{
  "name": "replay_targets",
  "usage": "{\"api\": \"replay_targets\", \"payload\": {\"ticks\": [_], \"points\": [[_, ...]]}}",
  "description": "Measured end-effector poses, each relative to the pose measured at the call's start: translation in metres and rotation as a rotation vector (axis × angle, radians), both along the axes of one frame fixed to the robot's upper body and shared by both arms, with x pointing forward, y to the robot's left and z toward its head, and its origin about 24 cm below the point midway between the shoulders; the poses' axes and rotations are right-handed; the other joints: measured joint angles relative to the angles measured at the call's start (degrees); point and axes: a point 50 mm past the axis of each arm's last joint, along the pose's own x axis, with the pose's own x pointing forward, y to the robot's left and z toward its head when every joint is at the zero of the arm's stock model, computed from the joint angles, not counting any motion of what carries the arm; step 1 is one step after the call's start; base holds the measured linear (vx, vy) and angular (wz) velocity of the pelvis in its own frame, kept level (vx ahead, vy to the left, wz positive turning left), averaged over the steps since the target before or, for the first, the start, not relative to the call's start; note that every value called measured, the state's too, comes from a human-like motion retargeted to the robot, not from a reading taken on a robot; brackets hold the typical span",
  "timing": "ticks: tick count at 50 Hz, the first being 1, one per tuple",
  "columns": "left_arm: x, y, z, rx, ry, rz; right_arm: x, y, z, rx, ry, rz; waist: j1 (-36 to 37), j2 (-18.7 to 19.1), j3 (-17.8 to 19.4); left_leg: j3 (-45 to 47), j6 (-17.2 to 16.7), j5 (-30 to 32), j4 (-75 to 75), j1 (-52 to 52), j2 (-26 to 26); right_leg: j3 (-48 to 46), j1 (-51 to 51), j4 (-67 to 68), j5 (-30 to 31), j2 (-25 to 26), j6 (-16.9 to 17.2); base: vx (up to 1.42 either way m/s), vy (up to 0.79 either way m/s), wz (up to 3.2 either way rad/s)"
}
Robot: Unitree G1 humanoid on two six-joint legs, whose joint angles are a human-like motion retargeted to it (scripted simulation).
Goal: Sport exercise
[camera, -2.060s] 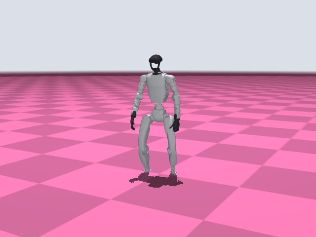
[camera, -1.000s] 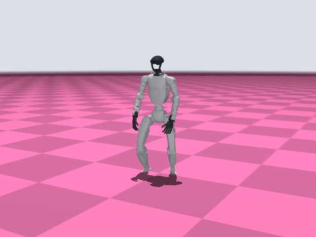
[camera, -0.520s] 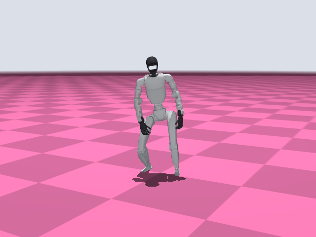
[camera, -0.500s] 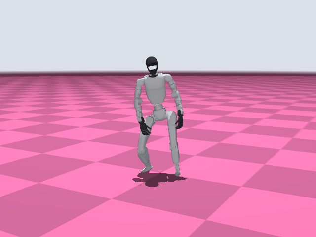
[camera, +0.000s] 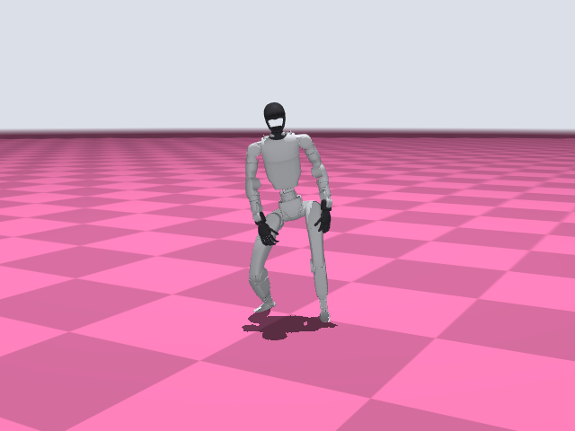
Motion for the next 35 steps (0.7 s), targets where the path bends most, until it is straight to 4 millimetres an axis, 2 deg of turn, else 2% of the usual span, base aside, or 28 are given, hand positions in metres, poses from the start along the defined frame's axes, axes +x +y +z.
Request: {"api": "replay_targets", "payload": {"ticks": [5, 8, 10, 13, 15, 17, 21, 27, 28, 30, 35], "points": [[0.012, 0.005, 0.008, 0.019, -0.047, -0.019, 0.012, 0.009, 0.006, 0.006, -0.015, 0.031, 0.09, 0.27, 0.3, 1.9, 2.06, -3.86, 0.2, 1.63, 0.8, 2.1, 0.49, -2.12, 1.71, 1.43, 2.0, 0.09, 0.16, -0.42], [0.011, 0.006, 0.008, 0.024, -0.054, -0.023, 0.012, 0.013, 0.007, 0.018, -0.02, 0.032, -1.44, -0.46, 0.78, 3.15, 3.18, -6.17, 4.17, 1.07, -0.16, 4.56, -0.07, 0.48, 2.1, -0.16, 4.01, 0.03, 0.15, -0.3], [0.018, 0.014, 0.013, 0.042, -0.076, -0.021, 0.024, 0.018, 0.015, 0.034, -0.048, 0.039, -1.87, -0.41, 0.94, 3.9, 3.79, -6.35, 1.73, 2.92, 0.46, 6.15, -0.08, -0.33, 3.28, 1.49, 4.8, 0.04, 0.13, -0.51], [0.015, 0.018, 0.013, 0.062, -0.071, -0.031, 0.027, 0.023, 0.018, 0.055, -0.07, 0.044, -3.98, -1.24, 1.32, 5.31, 4.63, -8.05, 5.57, 2.37, 0.1, 9.24, -0.81, 3.13, 3.97, 0.47, 6.77, -0.03, 0.1, -0.41], [0.021, 0.029, 0.018, 0.092, -0.086, -0.033, 0.038, 0.03, 0.028, 0.077, -0.109, 0.057, -4.11, -0.79, 0.94, 6.54, 4.82, -8.35, 3.96, 3.25, 1.92, 9.01, -1.51, 3.4, 6.45, 1.38, 6.87, -0.01, 0.05, -0.86], [0.018, 0.033, 0.018, 0.111, -0.078, -0.038, 0.04, 0.034, 0.03, 0.087, -0.128, 0.062, -4.61, -1.08, 0.85, 8.34, 4.94, -9.47, 6.61, 2.72, 3.08, 7.55, -1.99, 5.85, 9.73, -1.72, 6.44, -0.05, 0.01, -0.99], [0.024, 0.047, 0.023, 0.158, -0.09, -0.037, 0.045, 0.034, 0.034, 0.094, -0.154, 0.044, -4.9, -0.45, -0.23, 10.73, 4.56, -10.64, 7.66, 2.57, 6.86, 5.83, -2.82, 4.62, 13.21, -2.19, 5.91, -0.03, -0.04, -0.88], [0.033, 0.049, 0.027, 0.181, -0.118, -0.047, 0.029, 0.019, 0.018, 0.052, -0.092, -0.02, -5.13, -0.5, -1.48, 13.65, 3.64, -11.92, 11.24, 2.31, 12.27, 4.97, -3.05, 0.0, 13.2, -0.8, 5.96, -0.04, -0.12, -0.87], [0.036, 0.048, 0.029, 0.183, -0.128, -0.051, 0.026, 0.016, 0.015, 0.04, -0.08, -0.036, -4.72, -0.15, -1.84, 14.07, 3.43, -12.02, 11.13, 2.52, 13.74, 4.36, -2.81, -1.42, 13.0, 0.62, 5.62, -0.04, -0.16, -0.95], [0.04, 0.042, 0.029, 0.176, -0.143, -0.066, 0.016, 0.007, 0.007, 0.01, -0.045, -0.064, -5.14, -0.56, -1.85, 14.58, 3.19, -12.36, 13.3, 2.39, 15.48, 4.31, -3.11, -1.24, 11.57, 1.17, 5.35, -0.05, -0.18, -0.89], [0.058, 0.011, 0.035, 0.125, -0.204, -0.141, -0.006, -0.021, -0.007, -0.084, 0.013, -0.141, -4.99, 1.16, -2.06, 15.43, 1.95, -11.43, 14.58, 3.58, 21.99, 3.22, -3.06, -3.14, 9.39, 7.65, 3.29, -0.05, -0.2, -0.91]]}}
